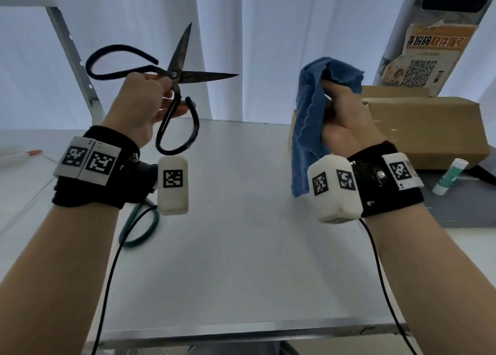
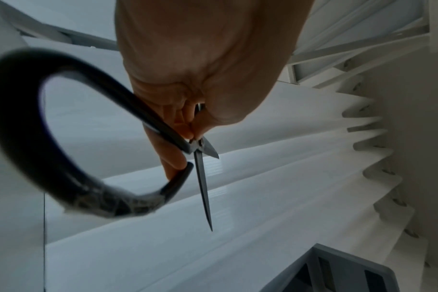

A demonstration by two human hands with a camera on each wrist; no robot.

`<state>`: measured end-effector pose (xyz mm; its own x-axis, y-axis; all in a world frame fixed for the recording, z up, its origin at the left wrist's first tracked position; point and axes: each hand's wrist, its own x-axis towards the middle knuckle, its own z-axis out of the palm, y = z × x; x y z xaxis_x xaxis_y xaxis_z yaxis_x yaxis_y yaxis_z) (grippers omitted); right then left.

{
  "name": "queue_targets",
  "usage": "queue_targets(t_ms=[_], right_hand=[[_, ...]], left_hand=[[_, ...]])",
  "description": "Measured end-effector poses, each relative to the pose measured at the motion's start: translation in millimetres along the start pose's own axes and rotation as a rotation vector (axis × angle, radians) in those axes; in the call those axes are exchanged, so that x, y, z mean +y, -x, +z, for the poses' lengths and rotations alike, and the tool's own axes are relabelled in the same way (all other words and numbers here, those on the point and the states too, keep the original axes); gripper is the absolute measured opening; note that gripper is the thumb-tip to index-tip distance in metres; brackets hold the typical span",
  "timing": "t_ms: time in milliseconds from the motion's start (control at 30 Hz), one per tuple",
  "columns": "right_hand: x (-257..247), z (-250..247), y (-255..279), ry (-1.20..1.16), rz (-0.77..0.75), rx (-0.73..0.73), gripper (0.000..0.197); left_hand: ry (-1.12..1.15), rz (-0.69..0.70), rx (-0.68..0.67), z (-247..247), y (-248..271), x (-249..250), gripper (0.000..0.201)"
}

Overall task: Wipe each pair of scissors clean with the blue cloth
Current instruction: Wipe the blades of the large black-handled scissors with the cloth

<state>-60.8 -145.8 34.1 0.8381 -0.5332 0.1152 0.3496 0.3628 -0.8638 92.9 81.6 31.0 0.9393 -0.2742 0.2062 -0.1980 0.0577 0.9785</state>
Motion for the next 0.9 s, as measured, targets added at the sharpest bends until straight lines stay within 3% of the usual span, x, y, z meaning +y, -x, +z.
queue_targets(t_ms=[67, 167, 233, 533, 600, 667, 733, 767, 833, 900], right_hand=[[4.2, 3.8, -0.2, 0.061, 0.020, 0.008, 0.023], [15.7, -2.2, 1.4, 0.024, 0.124, -0.059, 0.015], [19.2, -9.2, 0.7, 0.155, 0.150, -0.134, 0.014], [49.1, -22.7, -8.2, 1.313, 0.208, -0.267, 0.020], [55.0, -22.3, -12.8, 1.589, 0.226, -0.383, 0.026], [56.9, -21.9, -11.2, 1.710, 0.293, -0.502, 0.036], [54.7, -20.2, -9.6, 1.650, 0.337, -0.517, 0.050], [52.4, -17.7, -9.2, 1.564, 0.295, -0.453, 0.053], [46.9, -10.4, -9.5, 1.337, 0.103, -0.257, 0.045], [40.1, 0.6, -7.1, 1.042, 0.022, -0.187, 0.026]], left_hand=[[0.049, -0.003, 0.014, 2.8, 0.6, -0.8, 0.020], [0.086, 0.012, 0.029, 5.6, -0.1, -1.2, 0.019], [0.113, 0.019, 0.049, 6.5, -1.0, -0.8, 0.015], [0.151, 0.001, 0.022, 15.3, 3.8, 1.5, 0.013], [0.159, -0.008, 0.014, 18.6, 5.1, 2.4, 0.013], [0.170, -0.017, 0.007, 21.8, 6.3, 3.2, 0.010], [0.178, -0.027, 0.000, 24.6, 8.1, 3.8, 0.010], [0.181, -0.030, -0.007, 26.3, 9.0, 3.9, 0.011], [0.190, -0.033, -0.024, 30.4, 10.6, 3.9, 0.013], [0.205, -0.040, -0.049, 36.3, 12.2, 3.2, 0.016]])
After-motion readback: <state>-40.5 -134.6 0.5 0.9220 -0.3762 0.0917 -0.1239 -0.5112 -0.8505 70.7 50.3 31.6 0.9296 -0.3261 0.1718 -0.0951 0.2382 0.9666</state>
